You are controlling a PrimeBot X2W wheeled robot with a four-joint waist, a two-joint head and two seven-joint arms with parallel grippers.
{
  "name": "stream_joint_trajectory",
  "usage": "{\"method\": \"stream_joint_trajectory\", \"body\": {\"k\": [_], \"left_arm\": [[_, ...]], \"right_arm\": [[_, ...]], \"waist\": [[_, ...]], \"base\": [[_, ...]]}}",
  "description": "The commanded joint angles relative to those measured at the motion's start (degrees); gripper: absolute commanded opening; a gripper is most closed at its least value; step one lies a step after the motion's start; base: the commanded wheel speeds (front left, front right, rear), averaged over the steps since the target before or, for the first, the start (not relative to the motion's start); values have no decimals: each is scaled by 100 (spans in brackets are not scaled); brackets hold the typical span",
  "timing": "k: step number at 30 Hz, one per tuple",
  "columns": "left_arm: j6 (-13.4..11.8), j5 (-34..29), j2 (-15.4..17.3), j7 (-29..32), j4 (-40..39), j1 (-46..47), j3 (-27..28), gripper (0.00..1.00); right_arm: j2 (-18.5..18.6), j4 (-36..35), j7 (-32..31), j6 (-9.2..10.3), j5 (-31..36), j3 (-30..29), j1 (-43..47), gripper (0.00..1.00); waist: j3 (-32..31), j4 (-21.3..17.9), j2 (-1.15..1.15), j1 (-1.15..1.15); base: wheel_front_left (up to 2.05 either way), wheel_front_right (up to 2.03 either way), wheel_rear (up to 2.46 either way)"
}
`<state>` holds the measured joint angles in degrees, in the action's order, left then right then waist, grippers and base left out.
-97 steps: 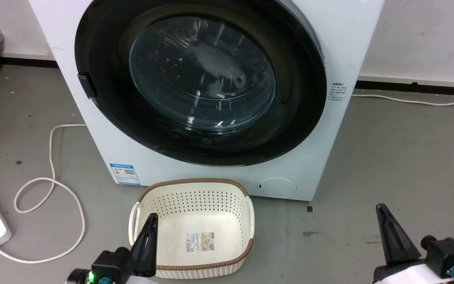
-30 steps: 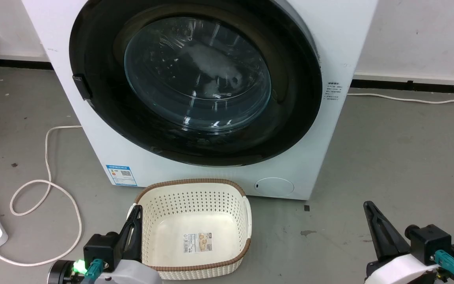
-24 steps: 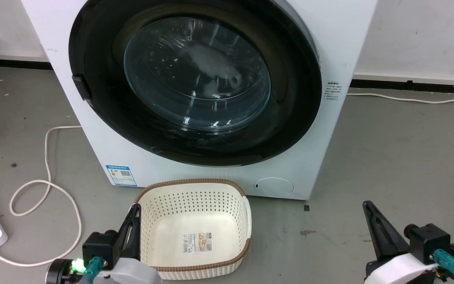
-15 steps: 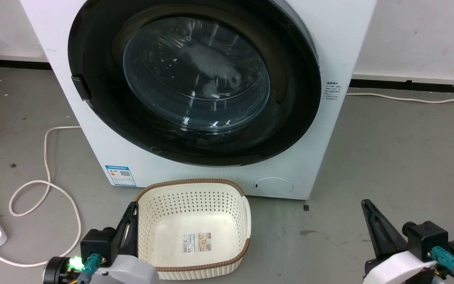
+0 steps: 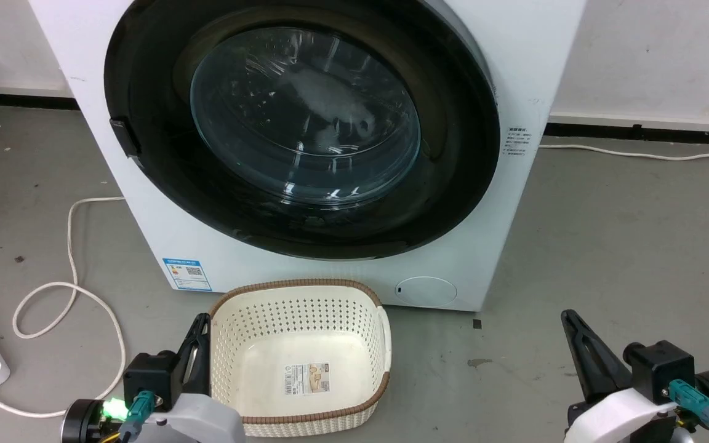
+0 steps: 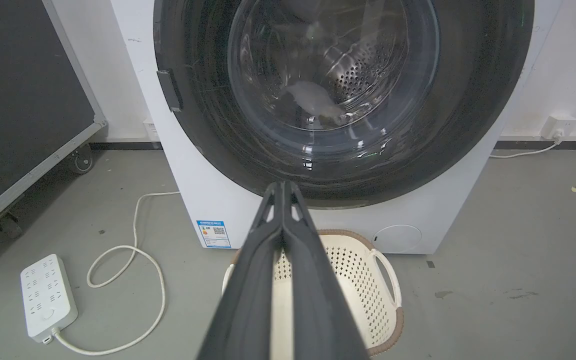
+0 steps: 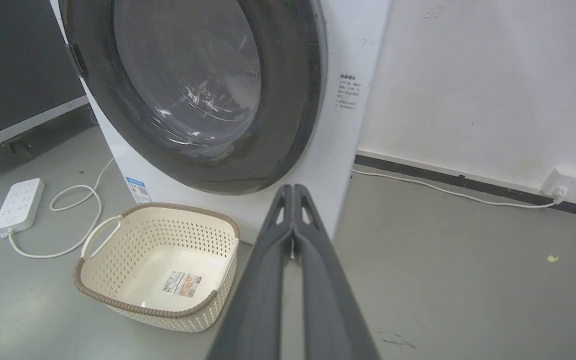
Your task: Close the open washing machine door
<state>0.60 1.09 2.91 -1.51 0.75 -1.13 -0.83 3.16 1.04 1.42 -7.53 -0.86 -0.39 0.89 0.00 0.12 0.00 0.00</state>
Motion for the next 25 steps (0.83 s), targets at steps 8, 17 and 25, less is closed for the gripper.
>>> {"method": "stream_joint_trajectory", "body": {"k": [8,17,25], "left_arm": [[-57,-102,-3,138,-71,110,77,0],[-60,-109,-3,151,-75,113,83,0],[-60,-109,-3,151,-75,113,83,0]], "right_arm": [[-28,-98,-129,4,81,36,-87,0],[-28,-104,-142,4,86,39,-89,0],[-28,-104,-142,4,86,39,-89,0]], "waist": [[0,-11,0,0],[0,-12,0,0],[0,-12,0,0]], "base": [[0,0,0],[0,0,0],[0,0,0]]}}
